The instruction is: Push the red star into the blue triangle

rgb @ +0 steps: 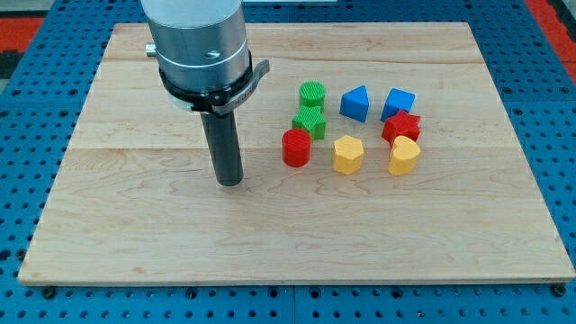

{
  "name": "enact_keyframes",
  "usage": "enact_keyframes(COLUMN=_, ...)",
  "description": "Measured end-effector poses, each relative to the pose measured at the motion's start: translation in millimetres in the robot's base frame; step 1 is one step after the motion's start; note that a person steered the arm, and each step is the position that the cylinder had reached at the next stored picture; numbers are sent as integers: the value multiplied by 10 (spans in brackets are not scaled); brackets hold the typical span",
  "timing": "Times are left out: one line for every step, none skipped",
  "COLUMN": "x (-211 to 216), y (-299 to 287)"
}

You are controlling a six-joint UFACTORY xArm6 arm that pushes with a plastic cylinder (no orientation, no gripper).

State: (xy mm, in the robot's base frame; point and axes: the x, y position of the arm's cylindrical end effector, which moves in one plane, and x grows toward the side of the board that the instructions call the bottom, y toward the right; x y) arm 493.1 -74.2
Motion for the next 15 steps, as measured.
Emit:
enact_keyframes(x=5, y=0)
enact_keyframes(x=49, y=0)
enact_keyframes(x=49, y=0)
enact_keyframes(x=46, y=-17)
enact_keyframes(x=46, y=-21)
enact_keyframes(x=293, y=566)
enact_keyframes(x=301, y=1767)
enact_keyframes(x=193, y=2335)
enact_keyframes(x=-201, y=2358)
enact_keyframes(x=-653, y=2358)
enact_keyframes(x=-657, y=2125)
enact_keyframes(x=-815, y=1879)
enact_keyframes(x=-933, y=1422)
enact_keyframes(x=-1007, y=699)
enact_keyframes(x=-1266, y=305)
